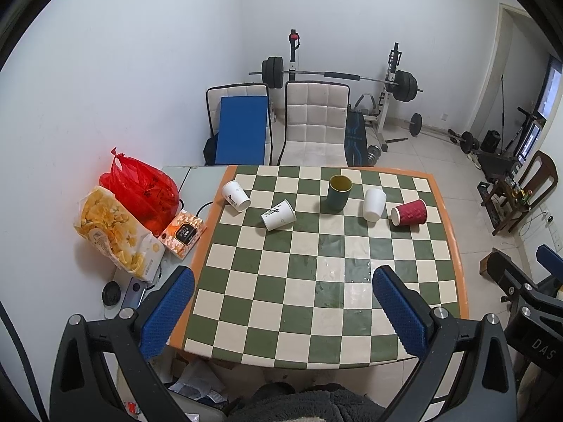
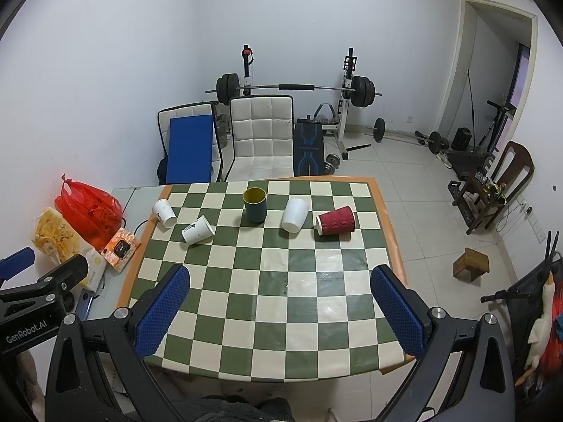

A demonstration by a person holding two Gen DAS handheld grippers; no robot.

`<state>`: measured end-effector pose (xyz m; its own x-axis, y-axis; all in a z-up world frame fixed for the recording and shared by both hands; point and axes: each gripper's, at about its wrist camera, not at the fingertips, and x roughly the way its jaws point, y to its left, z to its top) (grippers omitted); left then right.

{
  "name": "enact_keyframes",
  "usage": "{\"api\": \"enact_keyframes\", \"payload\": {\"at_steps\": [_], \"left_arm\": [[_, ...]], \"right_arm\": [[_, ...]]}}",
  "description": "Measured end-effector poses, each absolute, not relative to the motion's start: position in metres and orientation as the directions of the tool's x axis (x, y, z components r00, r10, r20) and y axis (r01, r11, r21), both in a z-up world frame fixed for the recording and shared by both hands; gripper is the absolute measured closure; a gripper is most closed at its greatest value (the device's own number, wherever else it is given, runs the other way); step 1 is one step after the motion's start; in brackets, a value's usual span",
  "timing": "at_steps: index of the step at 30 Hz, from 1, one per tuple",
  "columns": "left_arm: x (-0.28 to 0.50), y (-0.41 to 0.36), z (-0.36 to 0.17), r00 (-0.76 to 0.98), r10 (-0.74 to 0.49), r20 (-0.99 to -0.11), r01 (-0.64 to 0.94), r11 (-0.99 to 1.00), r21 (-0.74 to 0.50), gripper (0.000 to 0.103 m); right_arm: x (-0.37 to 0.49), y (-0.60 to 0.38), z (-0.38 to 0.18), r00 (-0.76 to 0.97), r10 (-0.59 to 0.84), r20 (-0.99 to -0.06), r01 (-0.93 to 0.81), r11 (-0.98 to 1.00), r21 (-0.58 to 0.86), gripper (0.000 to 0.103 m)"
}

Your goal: Flip cup upside down

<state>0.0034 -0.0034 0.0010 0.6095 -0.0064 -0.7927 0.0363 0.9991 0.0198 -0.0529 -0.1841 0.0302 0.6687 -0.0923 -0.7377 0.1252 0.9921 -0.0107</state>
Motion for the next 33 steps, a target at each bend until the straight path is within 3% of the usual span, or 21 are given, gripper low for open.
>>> {"api": "enact_keyframes", "payload": {"at_steps": [19,33], "left_arm": [[0.025,-0.019,-0.011,0.604,0.029,-0.797,-0.002,0.999,0.034,0.0],[0.127,-0.058,-0.104,0.532,0.102,-0.841,-0.02,0.994,0.108,0.0]], "right_arm": [[-0.034,-0.185,0.023,0.65,-0.084,-0.755,0.141,0.99,0.011,0.0],[0.08,-0.262,-0.094,0.53,-0.121,-0.839,0.195,0.981,-0.018,0.0]]}}
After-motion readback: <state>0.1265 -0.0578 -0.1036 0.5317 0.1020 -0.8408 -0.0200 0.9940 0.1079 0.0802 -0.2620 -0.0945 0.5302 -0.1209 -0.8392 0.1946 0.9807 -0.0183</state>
